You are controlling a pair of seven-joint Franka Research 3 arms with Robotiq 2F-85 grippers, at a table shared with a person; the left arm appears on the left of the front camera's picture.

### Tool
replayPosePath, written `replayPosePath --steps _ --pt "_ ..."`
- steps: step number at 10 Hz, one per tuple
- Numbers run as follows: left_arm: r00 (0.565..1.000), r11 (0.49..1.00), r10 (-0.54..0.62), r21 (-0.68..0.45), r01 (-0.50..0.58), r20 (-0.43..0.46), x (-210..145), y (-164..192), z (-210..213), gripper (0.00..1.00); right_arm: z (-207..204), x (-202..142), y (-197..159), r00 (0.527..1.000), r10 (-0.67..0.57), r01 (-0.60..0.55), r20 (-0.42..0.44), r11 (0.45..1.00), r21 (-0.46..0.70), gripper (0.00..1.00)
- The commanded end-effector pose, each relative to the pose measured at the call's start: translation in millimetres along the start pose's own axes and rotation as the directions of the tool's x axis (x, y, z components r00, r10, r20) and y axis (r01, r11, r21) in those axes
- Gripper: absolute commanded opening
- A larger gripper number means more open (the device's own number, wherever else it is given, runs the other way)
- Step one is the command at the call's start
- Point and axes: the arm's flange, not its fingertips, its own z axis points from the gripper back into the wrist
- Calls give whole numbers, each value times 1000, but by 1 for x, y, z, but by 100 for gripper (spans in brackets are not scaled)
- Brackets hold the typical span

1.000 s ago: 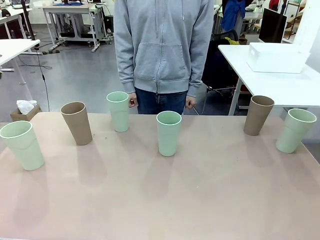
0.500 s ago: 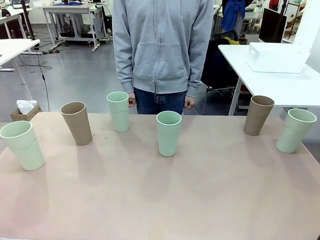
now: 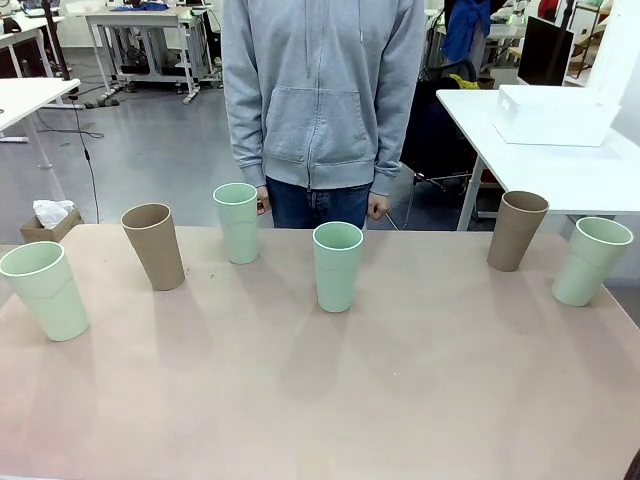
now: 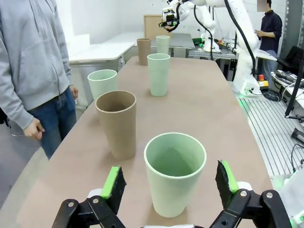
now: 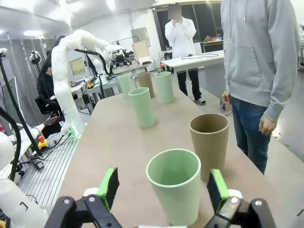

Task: Stack the cups and store them in the basket.
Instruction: Pick up two Reusable plastic cups , one in each hand.

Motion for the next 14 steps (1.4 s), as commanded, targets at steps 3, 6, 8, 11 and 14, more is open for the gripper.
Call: replayPosePath --steps 3,6,8,11,14 --pt "1000 1000 -11 17 11 -10 9 -6 0 100 6 14 2 1000 25 -25 -10 1000 -6 100" --pt "1000 1000 -11 17 11 -10 9 -6 0 100 6 14 2 1000 25 -25 -10 1000 -6 100" --pt "1000 1000 -12 7 12 -5 6 -2 3 100 7 10 1 1000 21 -21 -13 1000 -10 100" --pt "989 996 -84 -6 86 126 -46 8 0 100 -18 -37 -17 995 95 -94 18 994 -49 100" --pt "976 991 -132 12 132 171 -87 7 -3 100 -42 -74 -30 990 133 -129 55 989 -72 100"
